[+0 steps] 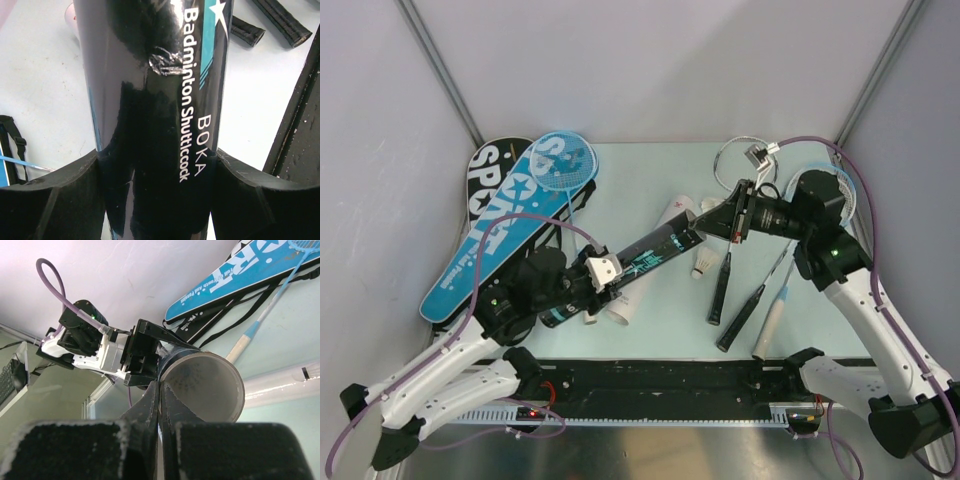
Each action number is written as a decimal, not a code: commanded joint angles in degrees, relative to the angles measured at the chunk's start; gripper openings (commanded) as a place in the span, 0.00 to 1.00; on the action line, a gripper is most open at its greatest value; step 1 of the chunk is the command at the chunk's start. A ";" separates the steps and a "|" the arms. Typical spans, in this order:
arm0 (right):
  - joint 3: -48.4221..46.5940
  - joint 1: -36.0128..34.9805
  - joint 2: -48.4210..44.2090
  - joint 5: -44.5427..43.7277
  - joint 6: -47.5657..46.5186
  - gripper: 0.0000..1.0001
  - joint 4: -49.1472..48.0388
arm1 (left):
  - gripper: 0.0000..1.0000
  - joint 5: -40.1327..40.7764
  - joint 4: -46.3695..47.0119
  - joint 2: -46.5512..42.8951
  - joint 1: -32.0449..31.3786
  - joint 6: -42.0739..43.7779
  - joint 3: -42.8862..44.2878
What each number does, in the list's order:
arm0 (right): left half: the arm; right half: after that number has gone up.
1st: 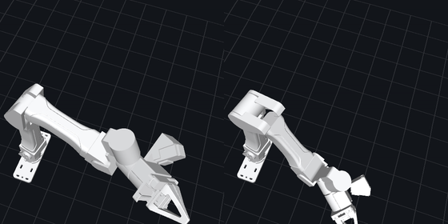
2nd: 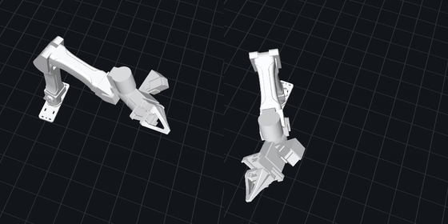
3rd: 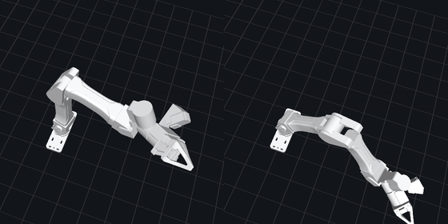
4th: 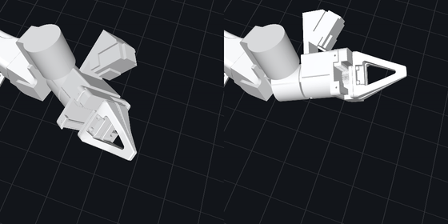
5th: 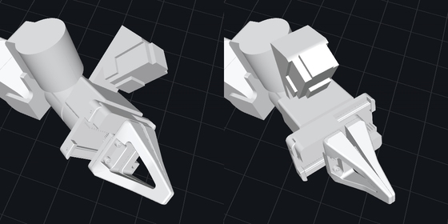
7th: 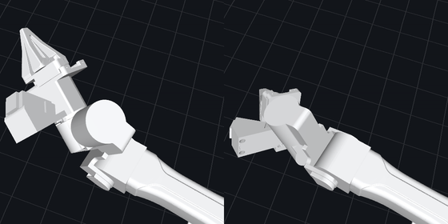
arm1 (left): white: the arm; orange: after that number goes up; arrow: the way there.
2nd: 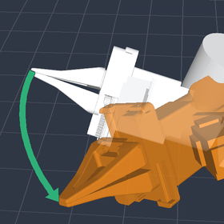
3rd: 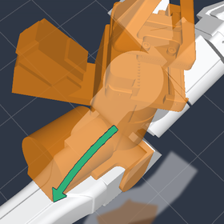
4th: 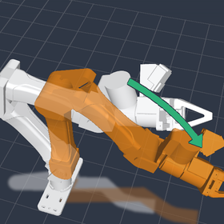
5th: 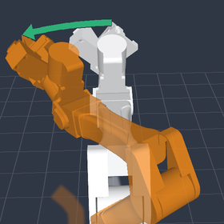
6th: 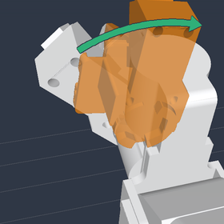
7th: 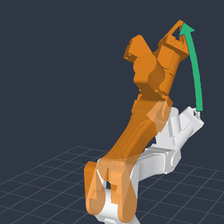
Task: Pack up the badminton gear
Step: Open the lid of the shuttle tube, then place the lid at the center of the board.
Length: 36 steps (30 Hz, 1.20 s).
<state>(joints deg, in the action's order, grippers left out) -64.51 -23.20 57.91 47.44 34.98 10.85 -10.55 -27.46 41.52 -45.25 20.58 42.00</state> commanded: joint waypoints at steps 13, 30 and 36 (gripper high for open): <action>-0.83 7.13 -6.15 1.73 4.43 0.00 -6.16 | 0.31 4.31 -0.75 -0.04 -0.08 0.26 0.52; 7.83 -11.12 -7.24 -27.24 -12.54 0.00 9.95 | 0.33 23.66 0.41 -0.46 8.57 -8.06 6.82; 17.80 -24.02 -2.12 -41.70 -11.29 0.00 5.03 | 0.35 28.60 3.03 -5.25 13.00 -11.32 4.66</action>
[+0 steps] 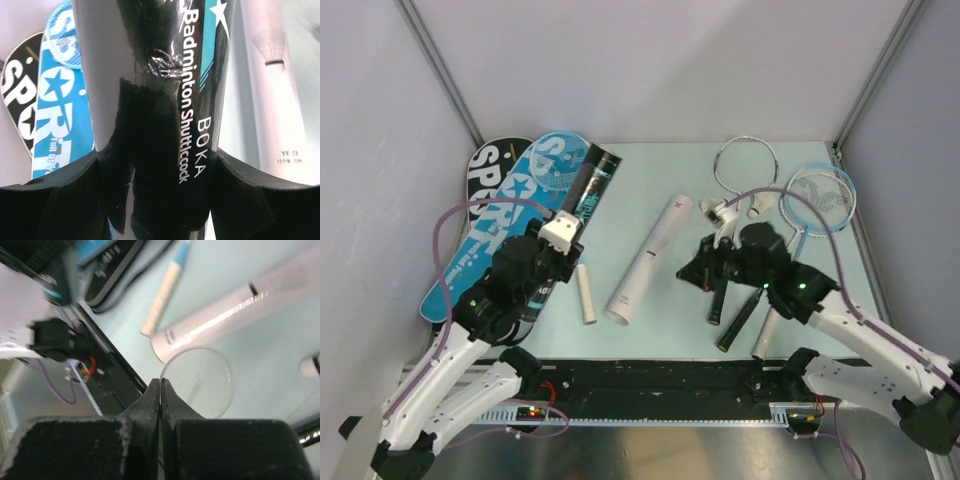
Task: Pack up the badminton gear
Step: Place the lid at the center of the board.
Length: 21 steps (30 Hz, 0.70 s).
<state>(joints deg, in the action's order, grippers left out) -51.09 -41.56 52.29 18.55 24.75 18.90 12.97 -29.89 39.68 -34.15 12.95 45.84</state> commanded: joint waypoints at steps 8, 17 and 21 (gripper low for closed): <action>6.44 -18.53 19.48 -28.20 1.06 0.01 -8.38 | 0.35 1.92 8.27 -9.80 2.42 -3.20 -2.90; 6.44 -25.33 31.92 -41.68 3.59 0.13 -8.91 | 0.35 -6.69 8.18 -14.66 2.45 -6.28 -6.85; 6.50 -25.65 32.30 -43.82 4.36 0.21 -8.41 | 0.35 -8.70 8.04 -16.05 2.45 -7.29 -7.89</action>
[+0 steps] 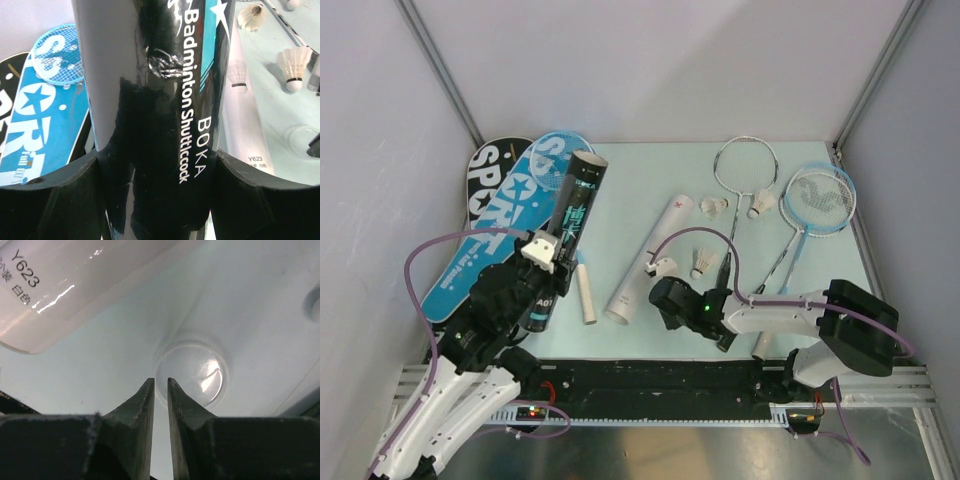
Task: Pack up the badminton gear
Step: Place the lid at the center of the board, then pick up the shuttlecock at the center of the board.
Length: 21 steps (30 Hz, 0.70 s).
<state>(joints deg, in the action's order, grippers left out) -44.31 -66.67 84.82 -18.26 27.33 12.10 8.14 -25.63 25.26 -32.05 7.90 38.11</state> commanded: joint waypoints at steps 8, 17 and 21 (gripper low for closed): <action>-0.23 5.26 -9.06 3.80 -4.76 0.41 -0.88 | 0.36 -12.60 3.97 -1.43 0.33 -1.18 -1.15; -0.31 28.74 -17.76 29.47 -9.14 0.49 -1.52 | 0.35 -30.79 4.00 -0.39 0.09 0.87 -2.19; -0.76 39.32 -16.86 40.79 -9.97 0.54 -2.67 | 0.35 -35.76 4.19 0.77 -1.38 1.06 -2.59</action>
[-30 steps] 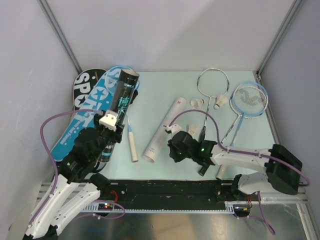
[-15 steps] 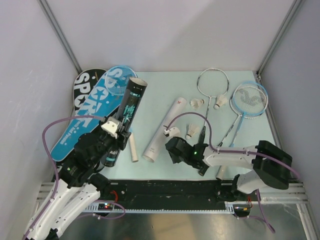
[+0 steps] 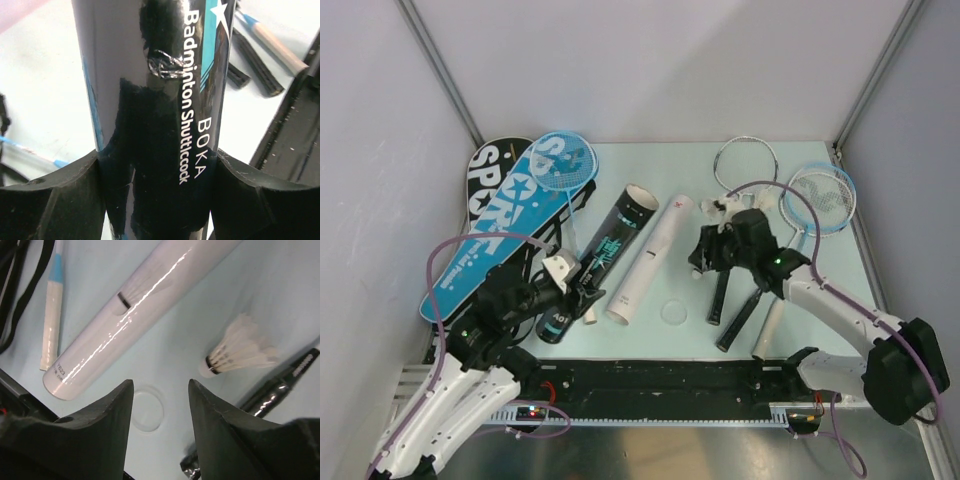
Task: Pack up the badminton gear
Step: Pick up the shuttlecock at the center of the board.
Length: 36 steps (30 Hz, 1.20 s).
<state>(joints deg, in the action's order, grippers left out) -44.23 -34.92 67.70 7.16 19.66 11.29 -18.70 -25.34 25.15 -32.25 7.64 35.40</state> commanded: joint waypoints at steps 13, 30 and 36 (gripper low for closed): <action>-7.26 21.34 11.60 30.25 -7.47 0.68 -1.73 | 0.35 -12.14 3.84 3.73 -5.53 2.09 0.43; -12.63 24.47 25.69 34.09 -12.15 0.70 -0.25 | 0.35 -9.67 3.58 6.18 -6.00 3.51 1.99; -12.64 24.46 27.59 37.46 -13.43 0.59 1.27 | 0.35 -9.53 3.09 7.40 -6.24 4.51 3.00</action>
<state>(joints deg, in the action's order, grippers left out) -54.39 -10.55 94.26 41.08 8.23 11.73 -28.60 -24.93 32.29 -38.02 10.13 35.24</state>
